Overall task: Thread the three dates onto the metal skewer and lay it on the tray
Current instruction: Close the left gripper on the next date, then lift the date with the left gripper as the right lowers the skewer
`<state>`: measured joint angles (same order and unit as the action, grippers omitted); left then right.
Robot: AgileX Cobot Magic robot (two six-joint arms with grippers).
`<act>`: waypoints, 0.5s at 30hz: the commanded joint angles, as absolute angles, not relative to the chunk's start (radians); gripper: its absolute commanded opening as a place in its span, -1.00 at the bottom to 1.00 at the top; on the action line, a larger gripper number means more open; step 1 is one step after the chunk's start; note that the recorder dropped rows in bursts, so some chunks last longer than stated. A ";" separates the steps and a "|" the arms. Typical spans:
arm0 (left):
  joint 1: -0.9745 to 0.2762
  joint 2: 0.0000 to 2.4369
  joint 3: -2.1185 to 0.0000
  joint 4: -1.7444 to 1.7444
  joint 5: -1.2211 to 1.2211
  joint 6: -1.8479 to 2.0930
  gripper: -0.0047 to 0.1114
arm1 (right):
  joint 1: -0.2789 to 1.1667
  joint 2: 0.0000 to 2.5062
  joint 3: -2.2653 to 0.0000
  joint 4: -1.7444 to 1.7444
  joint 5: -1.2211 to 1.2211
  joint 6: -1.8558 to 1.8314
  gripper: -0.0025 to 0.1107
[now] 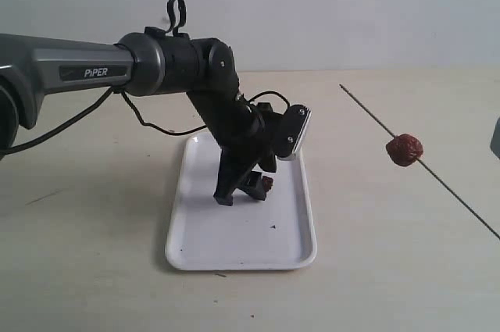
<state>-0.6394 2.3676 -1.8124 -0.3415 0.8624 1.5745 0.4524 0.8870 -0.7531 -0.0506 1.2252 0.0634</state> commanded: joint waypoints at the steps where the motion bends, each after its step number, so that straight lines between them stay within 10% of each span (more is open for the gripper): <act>1: -0.644 2.391 -1.809 -0.324 0.860 1.564 -0.09 | 0.454 0.884 -0.749 -0.057 1.221 0.052 -0.96; 15: -0.644 2.367 -1.821 -0.363 0.860 1.564 -0.36 | 0.454 0.884 -0.749 -0.057 1.221 0.054 -0.96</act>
<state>-0.6409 2.3701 -1.8185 -0.3454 0.8580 1.5704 0.4524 0.8870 -0.7531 -0.0506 1.2252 0.0616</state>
